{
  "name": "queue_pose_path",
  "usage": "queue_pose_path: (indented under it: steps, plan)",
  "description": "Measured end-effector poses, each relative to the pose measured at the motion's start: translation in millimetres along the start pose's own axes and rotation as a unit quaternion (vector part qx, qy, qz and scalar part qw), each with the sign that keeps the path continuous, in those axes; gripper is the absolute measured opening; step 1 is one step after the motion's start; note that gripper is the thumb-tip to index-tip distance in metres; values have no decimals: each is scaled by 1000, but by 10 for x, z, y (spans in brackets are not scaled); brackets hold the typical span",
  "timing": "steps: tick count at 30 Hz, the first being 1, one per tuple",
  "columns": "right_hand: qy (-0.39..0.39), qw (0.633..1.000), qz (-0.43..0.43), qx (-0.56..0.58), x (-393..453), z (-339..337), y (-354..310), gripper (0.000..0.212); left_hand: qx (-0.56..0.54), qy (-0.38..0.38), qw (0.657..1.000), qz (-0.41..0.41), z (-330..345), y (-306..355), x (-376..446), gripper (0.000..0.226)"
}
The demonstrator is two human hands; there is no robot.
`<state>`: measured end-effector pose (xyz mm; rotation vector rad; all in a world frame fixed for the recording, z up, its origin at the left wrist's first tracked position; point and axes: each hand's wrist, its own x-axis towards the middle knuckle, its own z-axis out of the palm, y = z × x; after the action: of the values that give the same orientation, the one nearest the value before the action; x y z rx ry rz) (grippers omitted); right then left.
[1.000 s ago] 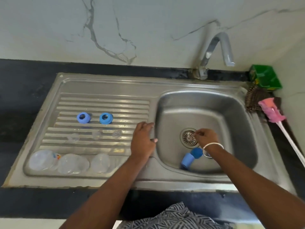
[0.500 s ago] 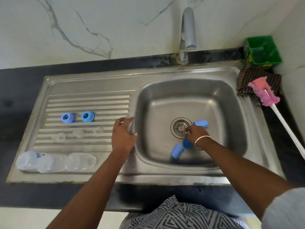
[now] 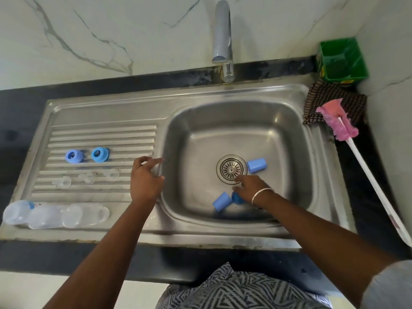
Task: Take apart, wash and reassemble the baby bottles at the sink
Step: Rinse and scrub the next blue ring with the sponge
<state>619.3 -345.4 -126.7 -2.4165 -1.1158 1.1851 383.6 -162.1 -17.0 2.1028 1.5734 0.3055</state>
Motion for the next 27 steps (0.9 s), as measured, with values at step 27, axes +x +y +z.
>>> queue_pose_path:
  steps: [27]
  plan:
    - [16, 873, 79, 481, -193, -417, -421, 26, 75, -3, 997, -37, 99, 222, -99, 63]
